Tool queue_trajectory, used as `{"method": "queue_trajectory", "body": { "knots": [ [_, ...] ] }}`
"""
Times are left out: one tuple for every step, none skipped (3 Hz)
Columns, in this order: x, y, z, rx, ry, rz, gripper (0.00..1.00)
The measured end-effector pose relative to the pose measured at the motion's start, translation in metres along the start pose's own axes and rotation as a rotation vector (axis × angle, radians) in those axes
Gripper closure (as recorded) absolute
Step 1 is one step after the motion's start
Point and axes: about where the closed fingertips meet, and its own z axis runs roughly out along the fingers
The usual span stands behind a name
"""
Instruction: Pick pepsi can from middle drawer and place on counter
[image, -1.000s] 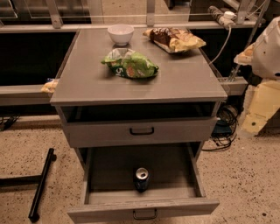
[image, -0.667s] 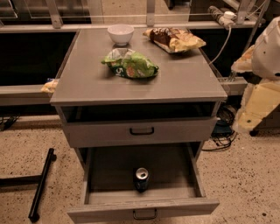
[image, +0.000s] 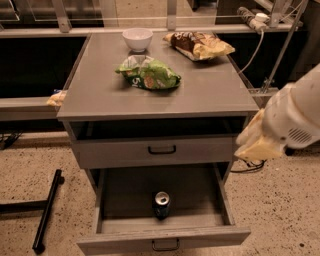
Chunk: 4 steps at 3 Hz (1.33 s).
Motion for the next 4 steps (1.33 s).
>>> {"method": "queue_trajectory", "body": {
  "knots": [
    [0.002,0.026,0.073,-0.051,-0.072,0.031,0.89],
    [0.004,0.027,0.090,-0.025,-0.079,0.038,1.00],
    [0.013,0.033,0.107,-0.020,-0.078,0.028,1.00],
    [0.037,0.051,0.159,-0.040,-0.102,0.028,1.00]
  ]
}}
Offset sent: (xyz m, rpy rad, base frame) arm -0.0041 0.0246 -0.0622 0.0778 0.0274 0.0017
